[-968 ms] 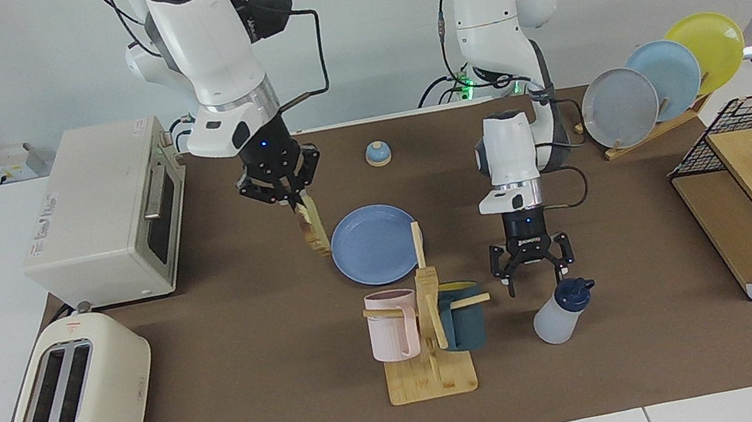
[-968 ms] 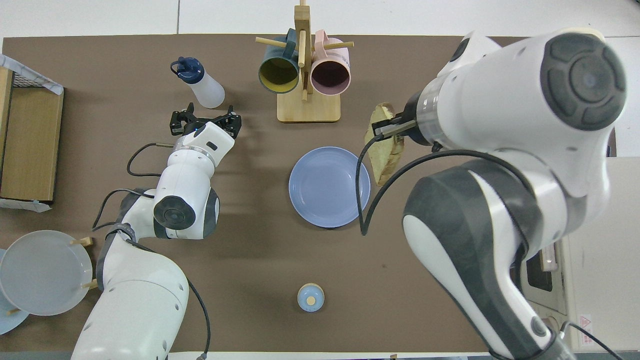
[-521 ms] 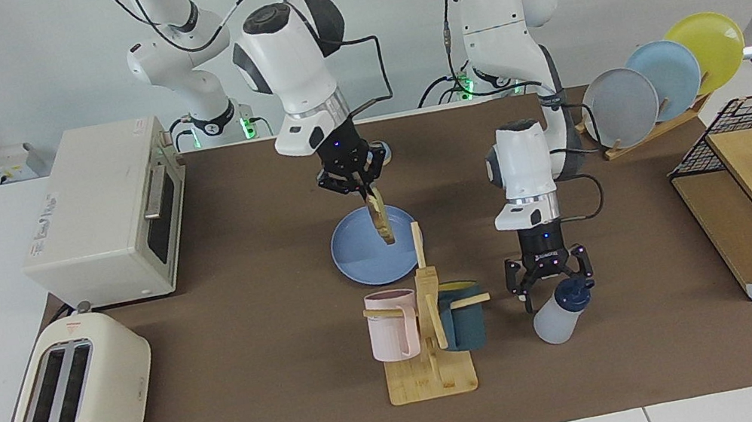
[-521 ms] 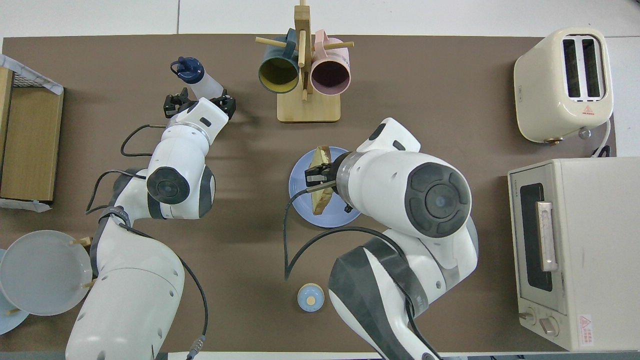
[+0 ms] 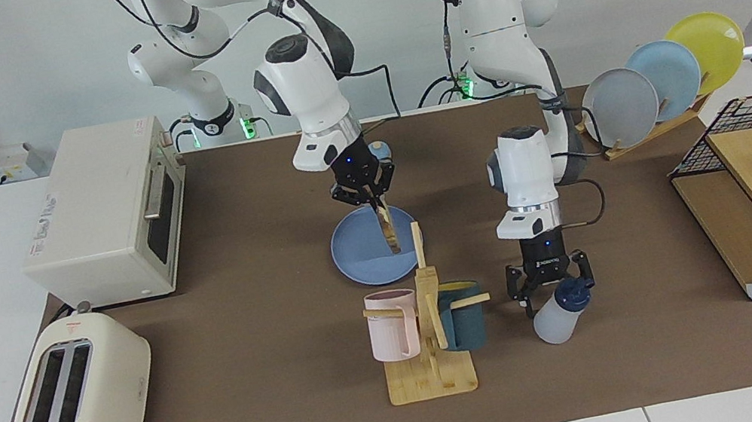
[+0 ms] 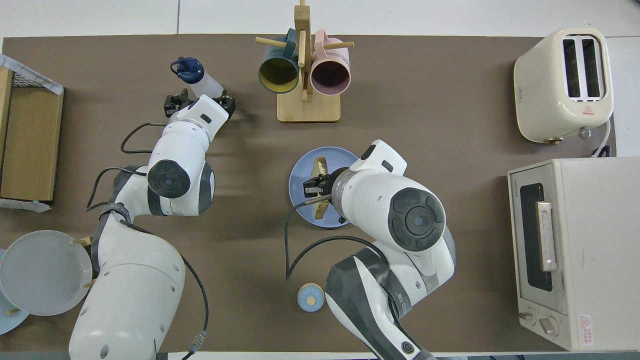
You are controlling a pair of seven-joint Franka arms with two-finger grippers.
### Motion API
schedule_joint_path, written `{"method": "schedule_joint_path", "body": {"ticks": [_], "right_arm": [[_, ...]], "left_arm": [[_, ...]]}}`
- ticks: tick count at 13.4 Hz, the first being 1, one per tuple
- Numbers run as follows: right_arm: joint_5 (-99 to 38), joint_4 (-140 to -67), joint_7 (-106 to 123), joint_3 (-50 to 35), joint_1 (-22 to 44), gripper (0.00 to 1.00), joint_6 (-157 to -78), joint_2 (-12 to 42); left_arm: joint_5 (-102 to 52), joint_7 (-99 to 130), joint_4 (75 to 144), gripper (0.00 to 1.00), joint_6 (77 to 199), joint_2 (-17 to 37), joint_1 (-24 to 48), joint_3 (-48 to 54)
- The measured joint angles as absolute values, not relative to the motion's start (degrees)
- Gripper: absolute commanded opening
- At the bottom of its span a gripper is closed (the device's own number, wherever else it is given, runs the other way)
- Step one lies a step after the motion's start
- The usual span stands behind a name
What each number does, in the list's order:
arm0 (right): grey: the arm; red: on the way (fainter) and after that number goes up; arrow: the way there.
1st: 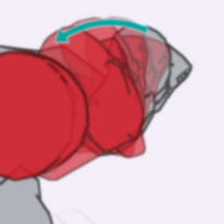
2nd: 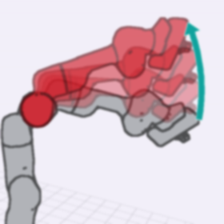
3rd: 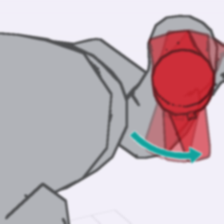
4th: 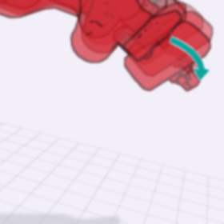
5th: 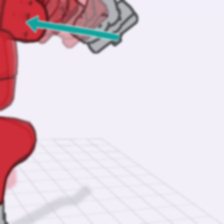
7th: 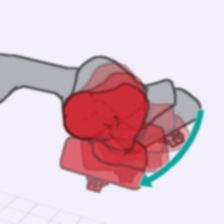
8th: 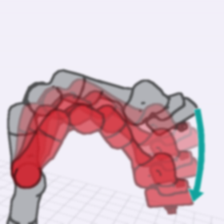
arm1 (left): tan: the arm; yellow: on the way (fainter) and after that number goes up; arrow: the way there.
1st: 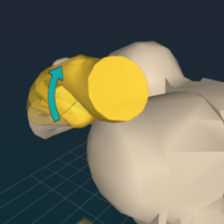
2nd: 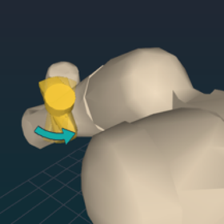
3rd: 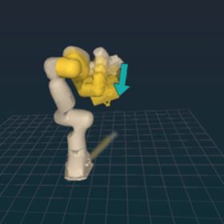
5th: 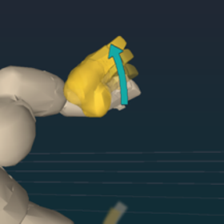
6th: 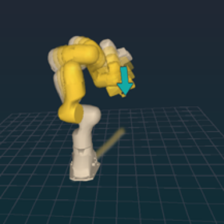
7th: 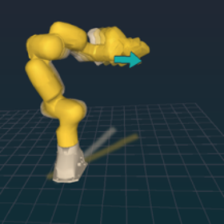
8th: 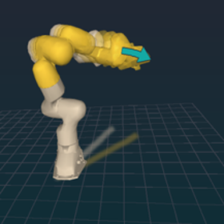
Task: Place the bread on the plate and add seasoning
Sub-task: 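Lower the bread onto the blue plate and open the right gripper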
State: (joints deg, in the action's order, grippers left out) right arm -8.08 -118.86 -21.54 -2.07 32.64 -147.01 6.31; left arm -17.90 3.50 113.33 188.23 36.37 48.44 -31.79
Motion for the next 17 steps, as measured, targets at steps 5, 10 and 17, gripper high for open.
{"method": "schedule_joint_path", "body": {"ticks": [5,10,17], "right_arm": [[-8.1,-125.3,-21.5,-1.6,32.3,0.0,-149.8,4.2],[-8.2,-127.8,-21.5,-1.5,29.8,0.36,-150.7,3.2],[-8.2,-127.9,-21.5,-1.5,28.6,1.0,-150.7,3.2]], "left_arm": [[-17.9,5.4,113.1,1.0,187.9,36.4,48.3,-31.8],[-17.9,6.4,111.9,1.0,187.3,36.5,47.4,-31.6],[-17.9,7.0,111.5,0.0,186.8,36.8,47.3,-31.1]]}}
